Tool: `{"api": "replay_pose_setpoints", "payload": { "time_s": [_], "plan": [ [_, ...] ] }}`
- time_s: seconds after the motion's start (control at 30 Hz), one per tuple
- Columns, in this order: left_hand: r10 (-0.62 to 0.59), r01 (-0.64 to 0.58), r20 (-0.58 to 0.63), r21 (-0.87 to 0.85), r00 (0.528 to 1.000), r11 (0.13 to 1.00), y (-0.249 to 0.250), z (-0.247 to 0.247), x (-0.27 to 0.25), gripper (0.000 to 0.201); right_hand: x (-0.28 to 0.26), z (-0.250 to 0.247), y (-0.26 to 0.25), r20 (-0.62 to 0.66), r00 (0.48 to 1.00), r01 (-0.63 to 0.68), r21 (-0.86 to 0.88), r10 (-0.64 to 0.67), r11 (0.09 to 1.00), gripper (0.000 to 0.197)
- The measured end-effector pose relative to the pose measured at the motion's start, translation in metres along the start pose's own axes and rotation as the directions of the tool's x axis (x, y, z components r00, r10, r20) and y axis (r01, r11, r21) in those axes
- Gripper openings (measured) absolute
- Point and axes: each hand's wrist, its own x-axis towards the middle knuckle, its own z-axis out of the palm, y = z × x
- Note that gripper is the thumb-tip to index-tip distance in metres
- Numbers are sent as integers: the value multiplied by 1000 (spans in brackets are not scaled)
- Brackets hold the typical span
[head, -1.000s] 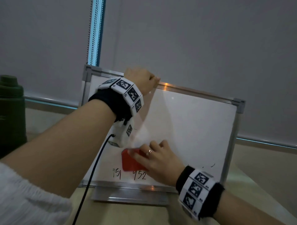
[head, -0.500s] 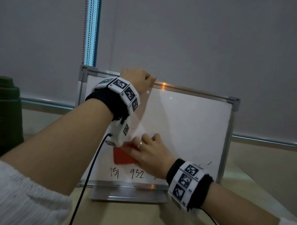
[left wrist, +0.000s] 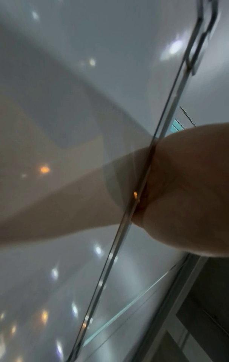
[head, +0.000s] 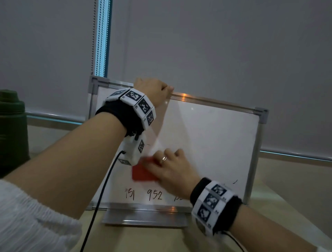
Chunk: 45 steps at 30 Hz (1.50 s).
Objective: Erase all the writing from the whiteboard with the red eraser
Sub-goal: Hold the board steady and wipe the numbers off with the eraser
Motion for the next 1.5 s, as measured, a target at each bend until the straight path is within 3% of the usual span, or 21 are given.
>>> {"api": "replay_pose_setpoints", "payload": {
  "time_s": [0.07,0.2,0.27,0.37,0.43,0.47,0.53,0.63,0.7,0.77,0.83,0.9,0.97,1.07,1.13,1.2,1.23,1.3,1.4,1.5],
  "plan": [
    [-1,1,3,7,1000,1000,0,0,1,48,15,-9,22,-89,979,-182,47,186,982,62],
    [5,-5,-3,15,1000,1000,-1,2,2,48,23,-14,32,-76,913,-396,75,401,915,71],
    [3,-3,-2,17,1000,1000,-2,2,3,48,17,-8,18,-71,925,-367,94,374,925,66],
    [-3,3,14,14,1000,1000,-2,2,4,48,-3,3,0,-10,997,-80,61,81,995,57],
    [-5,4,22,14,1000,1000,-2,1,3,48,-10,5,4,30,997,64,32,-65,997,59],
    [-3,3,20,15,1000,1000,-2,1,2,48,-8,3,10,21,997,76,27,-76,997,62],
    [3,-3,13,8,1000,1000,-1,0,1,47,3,-3,22,-52,998,-32,51,34,998,64],
    [7,-7,19,-19,1000,1000,-1,-2,0,47,19,-12,32,-117,956,-254,124,268,959,57],
    [1,0,33,-28,999,1000,-2,-3,-1,46,19,-10,22,-112,941,-303,153,321,941,52],
    [-5,6,45,-31,999,1000,-3,-4,-1,44,9,-3,4,-87,970,-213,155,228,965,50],
    [-2,3,52,-30,999,1000,-2,-5,-2,43,-8,4,-10,37,999,32,100,-35,994,56],
    [8,-7,51,-22,999,1000,-2,-7,-3,42,-18,5,-13,158,958,232,57,-238,971,65],
    [12,-12,42,-7,999,1000,-3,-8,-4,42,-11,2,-5,129,958,253,38,-255,967,65],
    [10,-10,39,-4,999,1000,-5,-6,-2,42,9,-2,3,3,997,80,40,-81,996,62],
    [10,-10,36,-6,999,1000,-8,-5,-1,42,15,-1,-1,-43,997,-61,45,63,997,63],
    [9,-9,40,-5,999,1000,-9,-3,1,42,10,4,-12,-46,991,-126,33,128,991,64],
    [10,-10,38,-2,999,1000,-10,-2,1,42,6,7,-19,-21,995,-94,28,95,995,65],
    [11,-11,27,-6,1000,1000,-10,-1,1,42,-5,12,-28,68,994,89,24,-91,996,61],
    [13,-12,24,-28,1000,1000,-9,-3,0,42,-8,10,-29,136,935,324,36,-326,945,49],
    [12,-11,24,-37,1000,999,-9,-5,-2,43,12,-1,-19,166,906,392,11,-388,920,57]
  ]
}}
